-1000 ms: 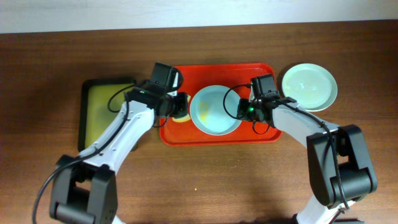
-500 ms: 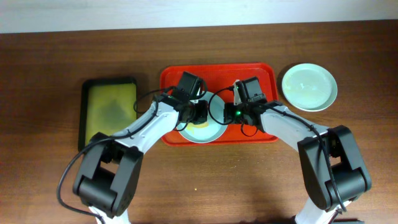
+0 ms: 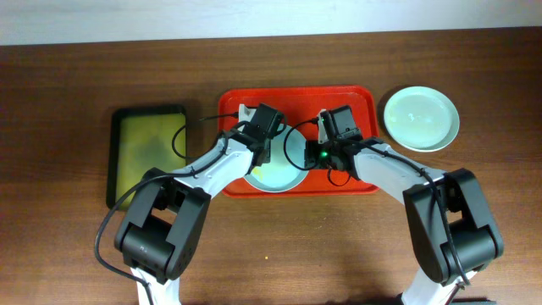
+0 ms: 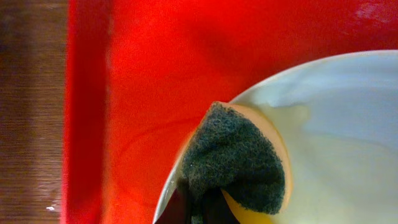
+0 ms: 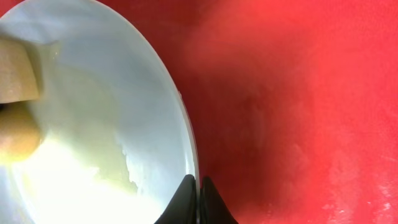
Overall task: Clean dirty plates on tray and stack at the side
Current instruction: 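Scrub the blue plate with the sponge while the right gripper holds it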
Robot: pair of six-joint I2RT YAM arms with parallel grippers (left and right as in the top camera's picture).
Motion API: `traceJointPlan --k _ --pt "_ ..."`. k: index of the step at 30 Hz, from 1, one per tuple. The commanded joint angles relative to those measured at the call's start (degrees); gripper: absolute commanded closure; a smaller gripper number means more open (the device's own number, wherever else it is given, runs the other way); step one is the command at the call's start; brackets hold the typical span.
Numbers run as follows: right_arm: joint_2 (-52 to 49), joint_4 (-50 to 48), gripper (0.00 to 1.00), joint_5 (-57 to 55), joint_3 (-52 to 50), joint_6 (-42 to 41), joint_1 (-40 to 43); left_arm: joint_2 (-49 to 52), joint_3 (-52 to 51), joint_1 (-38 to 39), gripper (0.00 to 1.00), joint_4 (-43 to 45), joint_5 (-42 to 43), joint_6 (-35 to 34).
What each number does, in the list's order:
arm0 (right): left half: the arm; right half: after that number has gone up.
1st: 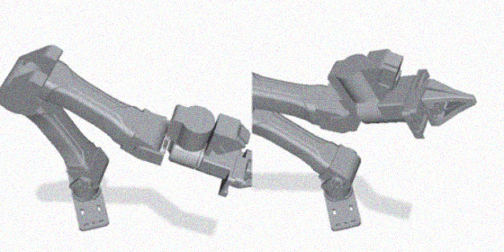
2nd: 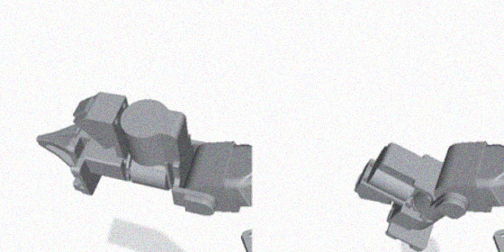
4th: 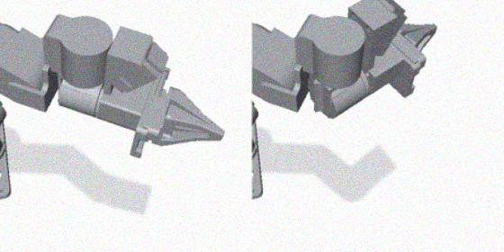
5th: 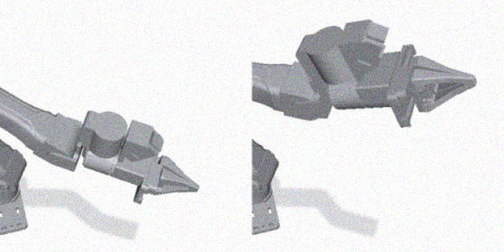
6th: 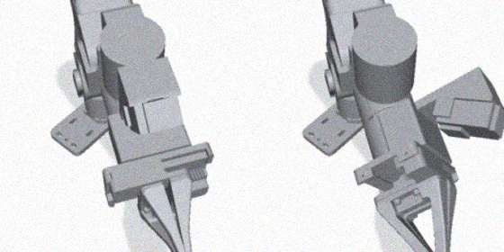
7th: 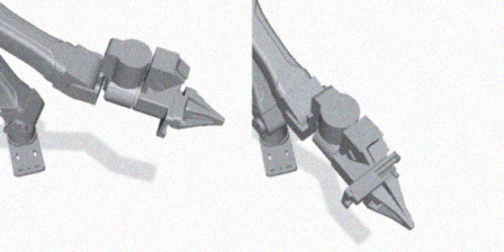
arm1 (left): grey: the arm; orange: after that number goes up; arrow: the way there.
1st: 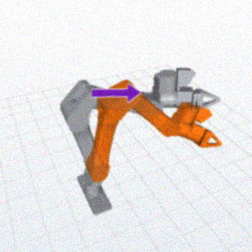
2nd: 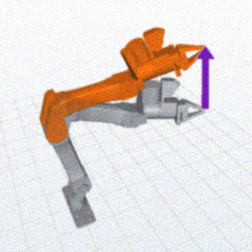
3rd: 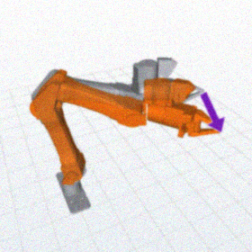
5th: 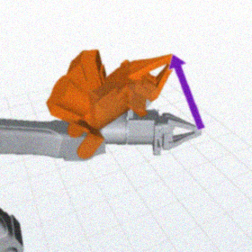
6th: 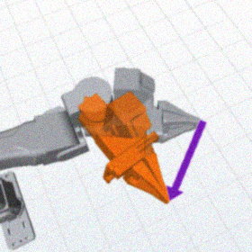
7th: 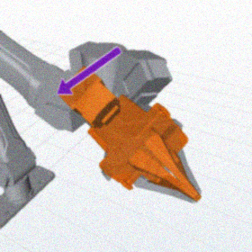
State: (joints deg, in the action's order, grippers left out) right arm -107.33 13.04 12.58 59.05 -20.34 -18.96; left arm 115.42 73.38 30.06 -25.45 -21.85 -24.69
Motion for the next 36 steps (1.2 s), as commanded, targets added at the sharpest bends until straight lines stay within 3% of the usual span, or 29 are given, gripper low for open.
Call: traceJointPlan --k 1,3,5,8,11,15,17,21,23,27,31,33,36 --pt "0.1 0.6 0.96 -1.5 0.2 0.9 -0.2 -2.6 -0.9 -1.3 1.00 -0.5 -6.2 -0.3" --pt "0.1 0.6 0.96 -1.4 0.2 0.9 -0.2 -4.5 -1.0 -1.3 1.00 -0.6 2.4 -0.3" --pt "0.1 0.6 0.96 -1.4 0.2 0.9 -0.2 -5.2 -1.0 -1.3 1.00 -0.7 22.6 -0.3" --pt "0.1 0.4 0.96 -1.4 0.2 0.9 -0.2 -5.1 -1.0 -1.2 1.00 -2.0 36.3 -0.3" --pt "0.1 0.4 0.96 -1.4 0.2 0.9 -0.2 -5.0 -1.5 -0.8 1.00 -4.9 36.3 0.8" --pt "0.1 0.4 0.96 -1.4 0.2 0.9 -0.2 -4.7 -4.0 -0.7 1.00 -5.2 29.9 0.8" --pt "0.1 0.4 0.96 -1.4 0.2 0.9 -0.2 -4.7 -5.8 -0.7 1.00 -5.0 24.3 0.8" --pt "0.1 0.4 0.96 -1.4 0.2 0.9 -0.2 -4.8 -7.0 -0.8 1.00 -6.1 3.5 0.8" --pt "0.1 0.4 0.96 -1.4 0.2 0.9 -0.2 -5.0 -6.4 -1.1 1.00 -6.3 -0.4 0.8" --pt "0.1 0.4 0.96 -1.4 0.2 0.9 -0.2 -7.3 -2.8 -1.4 1.00 -6.5 2.6 0.7" --pt "0.1 0.2 0.96 -1.4 0.2 0.9 -0.2 -7.5 -2.1 -1.2 1.00 -5.9 24.8 0.7" --pt "0.1 0.2 0.96 -1.4 0.2 0.9 -0.2 -7.3 -2.1 -0.4 1.00 -5.6 31.1 0.7" --pt "0.1 0.2 0.96 -1.4 0.2 0.9 -0.2 -6.8 -2.1 1.5 1.00 -4.7 30.4 0.7"
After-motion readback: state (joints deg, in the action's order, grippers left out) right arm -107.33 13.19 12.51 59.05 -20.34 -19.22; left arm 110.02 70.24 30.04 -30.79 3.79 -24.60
